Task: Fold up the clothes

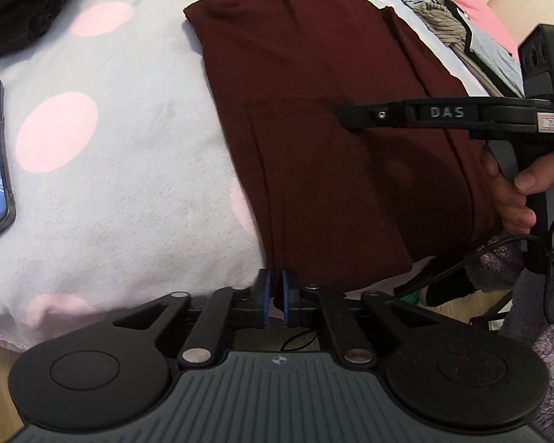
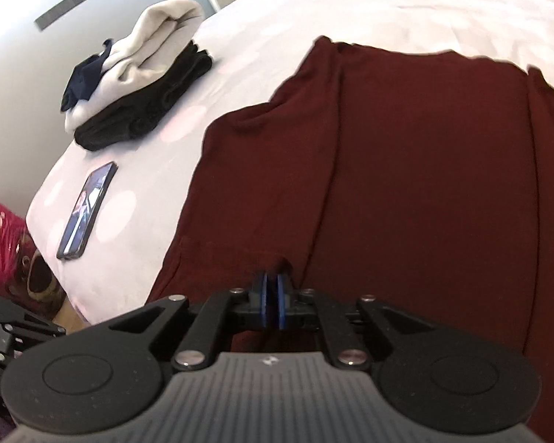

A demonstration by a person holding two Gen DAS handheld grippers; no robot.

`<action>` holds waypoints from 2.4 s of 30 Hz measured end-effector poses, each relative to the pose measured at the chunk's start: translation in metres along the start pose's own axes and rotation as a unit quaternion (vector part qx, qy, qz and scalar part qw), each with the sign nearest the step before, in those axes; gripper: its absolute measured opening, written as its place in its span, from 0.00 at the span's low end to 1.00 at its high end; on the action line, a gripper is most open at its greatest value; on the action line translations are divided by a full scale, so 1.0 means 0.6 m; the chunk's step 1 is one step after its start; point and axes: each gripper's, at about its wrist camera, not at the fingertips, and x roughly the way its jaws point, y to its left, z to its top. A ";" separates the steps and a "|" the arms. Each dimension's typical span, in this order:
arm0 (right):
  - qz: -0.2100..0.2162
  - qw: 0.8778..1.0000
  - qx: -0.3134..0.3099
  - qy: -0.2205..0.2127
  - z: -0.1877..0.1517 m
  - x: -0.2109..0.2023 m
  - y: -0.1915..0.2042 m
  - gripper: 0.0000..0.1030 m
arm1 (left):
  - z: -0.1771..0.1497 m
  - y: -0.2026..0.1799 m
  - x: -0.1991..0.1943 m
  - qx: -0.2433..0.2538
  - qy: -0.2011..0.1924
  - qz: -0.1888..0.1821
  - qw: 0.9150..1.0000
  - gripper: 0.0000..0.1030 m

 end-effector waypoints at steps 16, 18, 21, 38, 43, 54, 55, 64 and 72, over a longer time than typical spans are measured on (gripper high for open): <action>0.055 0.979 -0.167 0.105 -0.107 -0.033 0.066 0.10 | 0.002 -0.041 0.012 0.066 0.021 -0.024 0.997 0.04; 0.044 0.977 -0.170 0.123 -0.116 -0.020 0.061 0.00 | 0.007 -0.035 0.023 0.058 0.029 -0.014 0.998 0.04; 0.041 0.980 -0.147 0.124 -0.109 -0.029 0.046 0.00 | 0.010 -0.028 0.022 0.043 0.035 -0.014 0.998 0.04; -0.018 0.998 -0.054 0.027 -0.099 -0.142 -0.037 0.11 | 0.125 -0.003 -0.001 -0.018 -0.103 0.034 0.994 0.05; -0.051 0.999 -0.014 -0.012 -0.098 -0.180 -0.083 0.11 | 0.150 -0.014 0.039 -0.023 -0.078 0.063 0.995 0.05; -0.095 0.994 0.001 0.059 -0.117 -0.274 -0.190 0.27 | 0.141 -0.119 -0.008 0.023 -0.068 0.017 0.997 0.05; -0.090 0.993 -0.008 0.080 -0.124 -0.274 -0.196 0.27 | 0.139 -0.139 -0.005 0.034 -0.065 0.005 0.997 0.05; -0.100 0.981 0.003 0.166 -0.210 -0.216 -0.250 0.29 | 0.120 -0.294 0.067 0.134 -0.003 -0.070 0.989 0.05; -0.092 0.981 -0.072 0.157 -0.245 -0.160 -0.274 0.29 | 0.096 -0.364 0.114 0.191 0.019 -0.144 0.971 0.05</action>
